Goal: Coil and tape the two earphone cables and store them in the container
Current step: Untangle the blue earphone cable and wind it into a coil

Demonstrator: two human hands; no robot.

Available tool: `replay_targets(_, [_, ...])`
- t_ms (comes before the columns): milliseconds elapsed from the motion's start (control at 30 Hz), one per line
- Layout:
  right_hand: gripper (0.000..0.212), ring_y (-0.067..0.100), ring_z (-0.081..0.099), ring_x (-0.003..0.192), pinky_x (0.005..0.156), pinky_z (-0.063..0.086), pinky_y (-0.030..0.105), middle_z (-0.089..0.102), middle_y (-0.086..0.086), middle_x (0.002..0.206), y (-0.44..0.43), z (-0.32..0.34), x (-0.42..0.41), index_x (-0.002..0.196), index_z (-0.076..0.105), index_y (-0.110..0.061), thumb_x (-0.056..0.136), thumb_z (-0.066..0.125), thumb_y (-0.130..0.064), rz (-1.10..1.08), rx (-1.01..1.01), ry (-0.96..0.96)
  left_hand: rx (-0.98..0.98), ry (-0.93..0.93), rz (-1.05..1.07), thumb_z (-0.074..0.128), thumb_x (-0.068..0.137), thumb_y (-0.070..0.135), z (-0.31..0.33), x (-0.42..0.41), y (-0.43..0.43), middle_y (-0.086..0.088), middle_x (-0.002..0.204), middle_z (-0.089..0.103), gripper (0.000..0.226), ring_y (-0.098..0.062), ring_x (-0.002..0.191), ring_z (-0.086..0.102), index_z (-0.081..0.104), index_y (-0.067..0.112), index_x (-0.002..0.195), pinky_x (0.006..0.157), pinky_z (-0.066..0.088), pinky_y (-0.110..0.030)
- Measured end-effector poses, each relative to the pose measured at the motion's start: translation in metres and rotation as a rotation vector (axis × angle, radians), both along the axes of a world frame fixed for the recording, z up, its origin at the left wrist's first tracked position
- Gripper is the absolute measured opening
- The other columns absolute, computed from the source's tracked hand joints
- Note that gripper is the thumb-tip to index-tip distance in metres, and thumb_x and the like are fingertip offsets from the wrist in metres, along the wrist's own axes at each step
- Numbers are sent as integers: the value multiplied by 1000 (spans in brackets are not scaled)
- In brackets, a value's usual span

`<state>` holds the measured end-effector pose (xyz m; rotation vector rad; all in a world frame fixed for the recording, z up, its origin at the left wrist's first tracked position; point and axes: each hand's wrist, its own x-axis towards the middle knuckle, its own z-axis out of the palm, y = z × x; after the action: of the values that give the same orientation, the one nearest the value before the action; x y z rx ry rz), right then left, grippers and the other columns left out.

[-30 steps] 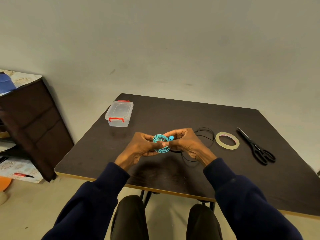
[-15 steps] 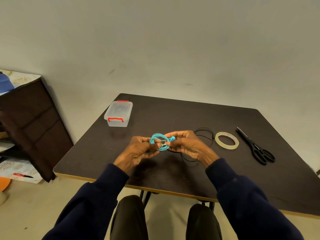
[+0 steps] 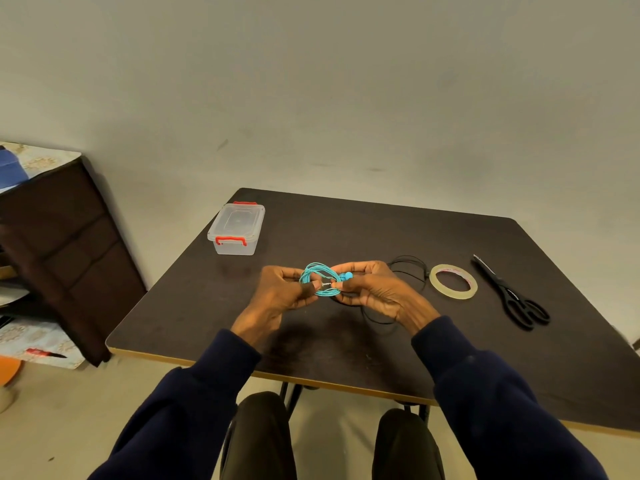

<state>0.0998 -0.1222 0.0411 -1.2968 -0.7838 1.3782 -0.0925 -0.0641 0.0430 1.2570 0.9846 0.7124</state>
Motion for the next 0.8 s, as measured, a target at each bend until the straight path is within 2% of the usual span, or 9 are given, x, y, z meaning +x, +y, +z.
replay_targets(233, [32, 27, 70, 99, 72, 61, 33, 72, 18, 111, -1, 0, 5, 118, 68, 1, 88, 62, 12, 80, -99, 34, -248, -161, -299, 68, 84, 1, 2, -12, 7, -17, 110, 74, 33, -27, 99, 73, 67, 0, 117, 76, 62, -31])
replay_targets(300, [33, 27, 67, 100, 71, 60, 32, 70, 19, 113, -1, -1, 7, 122, 67, 1, 90, 61, 9, 121, -120, 92, -335, -230, -336, 68, 82, 10, 1, -13, 10, -20, 115, 71, 36, -28, 103, 71, 67, -2, 116, 84, 61, -36])
replay_targets(400, [36, 25, 63, 103, 73, 59, 31, 68, 19, 116, -3, -4, 11, 126, 65, 1, 90, 62, 5, 208, -123, 157, -430, -259, -282, 70, 82, 24, -1, -13, 12, -23, 119, 69, 40, -31, 106, 67, 66, -2, 112, 92, 54, -41])
replay_targets(467, [34, 24, 65, 99, 73, 60, 31, 69, 18, 114, -3, -5, 10, 124, 66, 0, 91, 63, 3, 262, -114, 173, -457, -246, -221, 70, 85, 27, -4, -11, 12, -23, 116, 69, 40, -30, 102, 68, 65, -1, 113, 87, 56, -40])
replay_targets(567, [31, 21, 67, 94, 69, 58, 27, 71, 15, 109, -3, -5, 3, 118, 68, -2, 87, 70, -4, 294, -88, 66, -476, -235, -181, 68, 89, 28, -6, -9, 10, -20, 107, 70, 36, -28, 96, 68, 65, 0, 112, 74, 61, -37])
replay_targets(700, [31, 19, 66, 83, 64, 56, 22, 72, 14, 101, -1, -4, -3, 107, 72, -3, 79, 78, -15, 254, -36, -100, -488, -241, -154, 68, 88, 30, -7, -8, 8, -19, 109, 69, 38, -30, 103, 65, 63, 1, 113, 74, 60, -36])
replay_targets(800, [22, 18, 69, 87, 69, 59, 26, 72, 15, 102, -3, -7, -5, 106, 72, -2, 86, 73, -12, 203, -5, -67, -485, -248, -123, 67, 90, 29, -9, -9, 8, -18, 105, 69, 34, -28, 98, 66, 64, 2, 110, 76, 57, -37])
